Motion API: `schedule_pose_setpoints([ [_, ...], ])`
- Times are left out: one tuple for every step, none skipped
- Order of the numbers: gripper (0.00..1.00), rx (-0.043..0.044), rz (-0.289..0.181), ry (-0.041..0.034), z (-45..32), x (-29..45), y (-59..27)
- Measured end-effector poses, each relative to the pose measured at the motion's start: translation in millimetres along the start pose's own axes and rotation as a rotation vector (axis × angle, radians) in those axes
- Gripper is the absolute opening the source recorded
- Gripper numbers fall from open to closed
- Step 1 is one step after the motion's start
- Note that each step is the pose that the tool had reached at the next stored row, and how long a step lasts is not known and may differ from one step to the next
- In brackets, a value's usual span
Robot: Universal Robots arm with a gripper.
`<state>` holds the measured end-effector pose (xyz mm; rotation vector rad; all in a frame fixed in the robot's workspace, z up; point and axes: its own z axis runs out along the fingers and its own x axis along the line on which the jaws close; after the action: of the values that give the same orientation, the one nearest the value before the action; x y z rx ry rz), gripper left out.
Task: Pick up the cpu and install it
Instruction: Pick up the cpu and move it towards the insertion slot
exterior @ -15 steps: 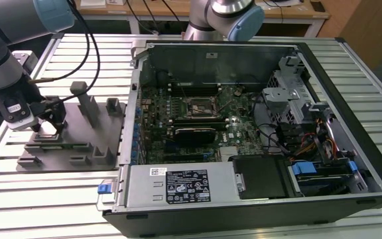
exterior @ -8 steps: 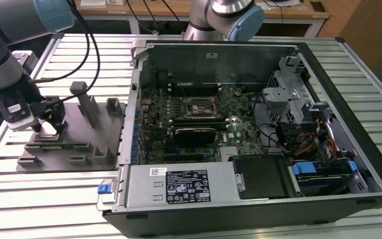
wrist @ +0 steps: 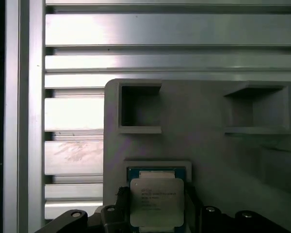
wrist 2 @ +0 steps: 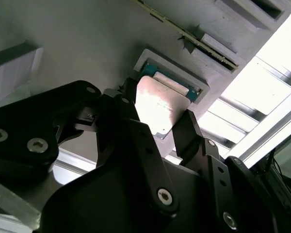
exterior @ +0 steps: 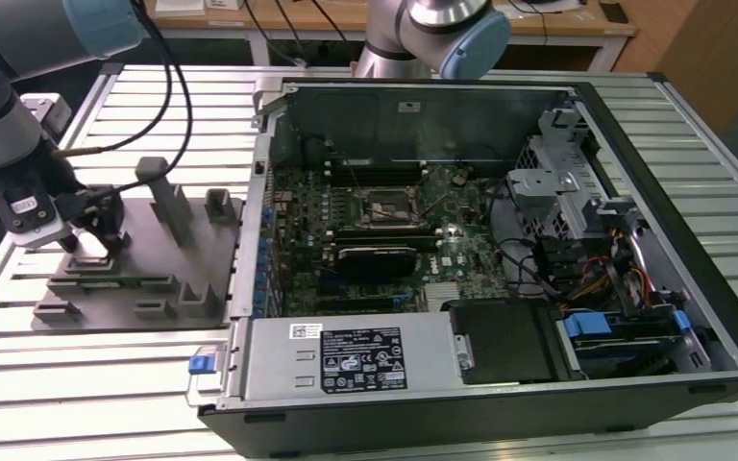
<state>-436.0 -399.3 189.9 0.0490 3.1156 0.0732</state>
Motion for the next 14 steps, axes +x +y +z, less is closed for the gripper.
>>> schedule_pose_setpoints([
  [0.54, 0.0000, 0.000, 0.0000, -2.0, -0.1, 0.1],
  [0.54, -0.0001, 0.000, -0.0001, -4.1, -0.1, 0.2],
  [0.54, -0.0001, 0.000, 0.0000, -6.5, -0.2, 0.3],
  [0.54, -0.0001, 0.000, 0.0000, -8.8, -0.2, 0.4],
  [0.54, -0.0002, 0.000, 0.0001, -11.1, -0.2, 0.5],
  [0.54, -0.0002, 0.000, 0.0000, -13.3, -0.3, 0.6],
  [0.54, -0.0003, 0.000, 0.0001, -15.6, -0.4, 0.7],
  [0.54, -0.0003, 0.000, 0.0001, -18.1, -0.4, 0.8],
  [0.54, -0.0005, 0.000, 0.0001, -20.6, -0.5, 1.0],
  [0.54, -0.0008, 0.000, 0.0001, -23.0, -0.5, 1.1],
  [0.54, -0.0010, 0.000, 0.0001, -25.5, -0.6, 1.2],
  [0.54, -0.0014, 0.000, 0.0000, -27.9, -0.7, 1.3],
  [0.54, -0.0018, 0.000, 0.0000, -30.3, -0.7, 1.4],
  [0.54, -0.0023, 0.000, 0.0000, -32.7, -0.8, 1.6],
])
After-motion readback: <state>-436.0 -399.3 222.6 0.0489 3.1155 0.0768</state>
